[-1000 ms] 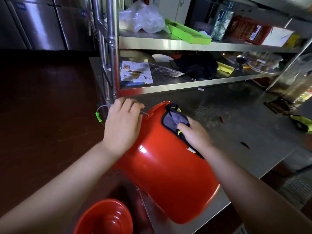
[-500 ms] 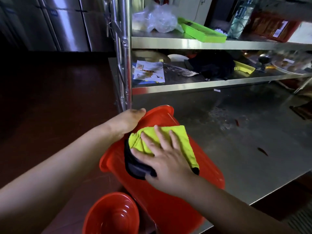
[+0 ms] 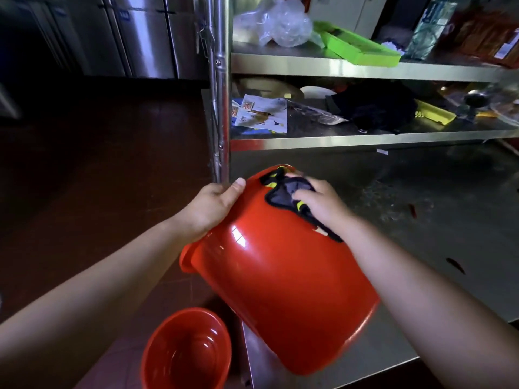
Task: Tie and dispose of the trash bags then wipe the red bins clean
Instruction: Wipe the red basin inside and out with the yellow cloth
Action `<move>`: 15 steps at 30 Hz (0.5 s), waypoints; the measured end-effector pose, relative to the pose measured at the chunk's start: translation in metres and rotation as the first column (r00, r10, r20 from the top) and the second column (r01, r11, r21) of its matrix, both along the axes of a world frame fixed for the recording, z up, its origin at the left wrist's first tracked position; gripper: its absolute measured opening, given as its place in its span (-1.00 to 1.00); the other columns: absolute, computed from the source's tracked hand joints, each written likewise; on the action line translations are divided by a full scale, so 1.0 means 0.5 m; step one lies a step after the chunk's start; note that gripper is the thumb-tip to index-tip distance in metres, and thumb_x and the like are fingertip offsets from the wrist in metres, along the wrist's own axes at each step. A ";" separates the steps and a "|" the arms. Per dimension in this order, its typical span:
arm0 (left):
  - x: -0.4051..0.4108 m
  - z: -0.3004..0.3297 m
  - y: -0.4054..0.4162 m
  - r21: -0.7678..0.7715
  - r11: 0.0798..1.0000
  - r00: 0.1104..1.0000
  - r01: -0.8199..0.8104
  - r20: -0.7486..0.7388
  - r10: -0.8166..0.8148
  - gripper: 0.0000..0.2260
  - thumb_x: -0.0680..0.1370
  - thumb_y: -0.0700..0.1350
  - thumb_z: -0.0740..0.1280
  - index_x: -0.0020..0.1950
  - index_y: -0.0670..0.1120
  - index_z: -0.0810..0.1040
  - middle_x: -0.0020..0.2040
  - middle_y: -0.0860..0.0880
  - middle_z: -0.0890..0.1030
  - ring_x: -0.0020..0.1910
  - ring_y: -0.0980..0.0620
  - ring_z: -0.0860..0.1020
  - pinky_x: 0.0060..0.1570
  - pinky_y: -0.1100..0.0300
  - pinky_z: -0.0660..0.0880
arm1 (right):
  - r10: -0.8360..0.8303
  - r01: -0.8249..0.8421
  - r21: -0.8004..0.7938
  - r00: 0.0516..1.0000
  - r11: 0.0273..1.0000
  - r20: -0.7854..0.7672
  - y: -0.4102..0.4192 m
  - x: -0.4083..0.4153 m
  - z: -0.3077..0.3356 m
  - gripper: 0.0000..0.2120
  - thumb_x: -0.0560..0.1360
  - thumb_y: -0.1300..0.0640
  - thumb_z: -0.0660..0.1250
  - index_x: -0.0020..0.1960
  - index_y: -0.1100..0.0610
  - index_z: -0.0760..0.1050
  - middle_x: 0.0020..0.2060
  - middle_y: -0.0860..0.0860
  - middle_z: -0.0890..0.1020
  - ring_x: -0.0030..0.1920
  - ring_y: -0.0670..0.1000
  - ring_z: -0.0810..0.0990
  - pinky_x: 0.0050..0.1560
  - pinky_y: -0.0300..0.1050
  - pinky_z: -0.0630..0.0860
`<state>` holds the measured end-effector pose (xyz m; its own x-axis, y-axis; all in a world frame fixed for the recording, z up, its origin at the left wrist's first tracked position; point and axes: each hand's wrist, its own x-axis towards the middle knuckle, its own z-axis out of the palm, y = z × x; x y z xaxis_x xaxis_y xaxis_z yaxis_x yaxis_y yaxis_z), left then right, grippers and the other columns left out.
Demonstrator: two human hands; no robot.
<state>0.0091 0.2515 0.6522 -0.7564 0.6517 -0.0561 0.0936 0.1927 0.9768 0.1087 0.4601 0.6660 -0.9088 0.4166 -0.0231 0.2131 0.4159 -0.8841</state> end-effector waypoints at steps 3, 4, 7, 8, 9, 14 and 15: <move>0.008 0.000 0.018 -0.015 0.996 0.996 -0.083 -0.016 0.083 -0.66 0.53 0.20 0.24 -0.12 -0.02 0.64 -0.17 0.11 0.70 -0.14 0.23 0.64 -0.15 0.41 0.50 | -0.132 0.140 -0.080 0.987 0.987 0.090 0.034 0.002 0.001 -0.74 0.21 0.03 0.30 -0.13 0.02 0.62 -0.31 -0.08 0.64 -0.21 -0.01 0.59 -0.26 -0.21 0.45; 0.007 0.001 0.022 -0.034 0.993 0.993 -0.117 -0.036 0.116 -0.66 0.53 0.20 0.25 -0.15 -0.03 0.64 -0.19 0.08 0.70 -0.17 0.21 0.65 -0.14 0.36 0.51 | -0.134 0.142 -0.065 0.985 0.988 0.105 0.034 0.006 0.003 -0.73 0.21 0.01 0.29 -0.12 -0.01 0.61 -0.30 -0.10 0.64 -0.20 -0.01 0.60 -0.24 -0.20 0.45; 0.007 0.006 0.039 -0.077 0.986 0.987 -0.145 -0.082 0.139 -0.65 0.52 0.22 0.24 -0.18 -0.03 0.57 -0.26 0.01 0.59 -0.27 0.11 0.56 -0.17 0.25 0.43 | -0.082 0.067 0.109 0.987 0.992 0.135 0.008 0.029 0.009 -0.66 0.23 -0.11 0.26 0.01 -0.31 0.50 -0.08 -0.20 0.65 -0.02 -0.06 0.61 -0.08 -0.14 0.52; 0.006 0.009 0.047 -0.096 0.985 0.985 -0.143 -0.106 0.133 -0.65 0.52 0.23 0.24 -0.17 -0.05 0.54 -0.30 -0.02 0.52 -0.32 0.07 0.49 -0.24 0.23 0.39 | -0.067 0.033 0.244 0.989 0.969 0.131 -0.005 0.042 0.009 -0.57 0.25 -0.16 0.24 0.11 -0.39 0.41 0.08 -0.22 0.60 0.08 -0.06 0.58 0.01 -0.09 0.53; 0.005 0.011 0.057 -0.113 0.982 0.981 -0.154 -0.137 0.138 -0.64 0.52 0.23 0.24 -0.20 -0.06 0.52 -0.36 -0.02 0.45 -0.39 0.07 0.41 -0.34 0.26 0.34 | -0.048 -0.006 0.414 0.992 0.910 0.119 -0.020 0.057 0.003 -0.47 0.27 -0.20 0.21 0.24 -0.41 0.32 0.26 -0.21 0.51 0.22 -0.03 0.50 0.13 -0.03 0.50; -0.012 0.030 0.115 -0.190 0.959 0.967 -0.212 -0.180 0.178 -0.60 0.53 0.18 0.26 -0.35 -0.09 0.53 -0.35 0.08 0.55 -0.36 0.19 0.48 -0.27 0.31 0.40 | 0.062 -0.135 0.873 0.991 0.469 0.120 -0.130 0.161 -0.040 -0.36 0.37 -0.28 0.13 0.44 -0.25 0.17 0.52 0.01 0.17 0.50 0.28 0.06 0.39 0.35 0.08; -0.015 0.033 0.127 -0.216 0.954 0.970 -0.210 -0.171 0.174 -0.60 0.52 0.20 0.25 -0.34 -0.08 0.53 -0.33 0.07 0.56 -0.32 0.17 0.51 -0.24 0.28 0.41 | 0.095 -0.159 0.908 0.987 0.387 0.132 -0.149 0.180 -0.056 -0.38 0.38 -0.28 0.12 0.43 -0.22 0.18 0.51 0.04 0.18 0.49 0.33 0.04 0.37 0.41 0.05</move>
<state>0.0014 0.3147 0.6685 -0.8771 0.4760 -0.0650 0.1731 0.4393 0.8815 0.1987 0.3854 0.6383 -0.9636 0.0964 0.2493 0.1134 0.9920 0.0550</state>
